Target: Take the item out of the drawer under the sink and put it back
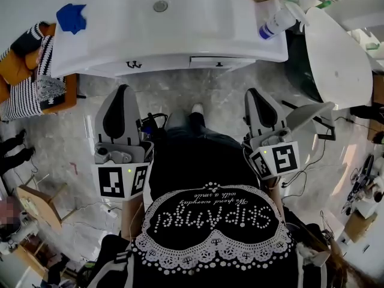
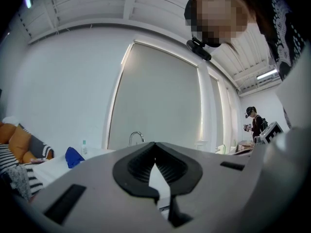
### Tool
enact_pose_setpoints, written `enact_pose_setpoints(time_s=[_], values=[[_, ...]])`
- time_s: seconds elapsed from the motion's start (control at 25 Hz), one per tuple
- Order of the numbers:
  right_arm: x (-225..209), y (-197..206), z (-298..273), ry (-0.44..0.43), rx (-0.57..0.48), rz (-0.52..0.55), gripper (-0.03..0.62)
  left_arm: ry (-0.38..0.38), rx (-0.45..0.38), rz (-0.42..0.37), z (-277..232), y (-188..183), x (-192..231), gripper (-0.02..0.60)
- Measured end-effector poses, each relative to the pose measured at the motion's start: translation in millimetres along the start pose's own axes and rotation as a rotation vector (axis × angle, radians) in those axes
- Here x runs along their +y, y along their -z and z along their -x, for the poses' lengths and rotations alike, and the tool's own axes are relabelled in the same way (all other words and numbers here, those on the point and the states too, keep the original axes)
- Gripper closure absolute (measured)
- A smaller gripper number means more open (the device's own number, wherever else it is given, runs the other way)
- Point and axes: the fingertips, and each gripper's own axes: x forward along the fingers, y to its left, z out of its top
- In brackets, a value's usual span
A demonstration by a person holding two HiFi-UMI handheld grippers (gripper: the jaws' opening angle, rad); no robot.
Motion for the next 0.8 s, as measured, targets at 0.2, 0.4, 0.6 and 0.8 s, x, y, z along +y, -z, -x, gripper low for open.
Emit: enact_pose_setpoints(time_s=[0.2,0.4,0.6,0.8], values=[[5,0,7,0.018,-0.013,0.002,0.574,0.005,-0.011,0.004,9,-2,2,0.577],[9,-1,7,0.039,-0.016,-0.008,0.574,0.026,-0.012,0.028,8,-5,6,0.577],[21,-5,-1,0.040,-0.013,-0.016,0.574,0.041,-0.003,0.026,6,-11,16,0.577],[31,-8,-9,0.040,-0.011,-0.025,0.574,0.054,0.007,0.028,2,-14,25,0.577]])
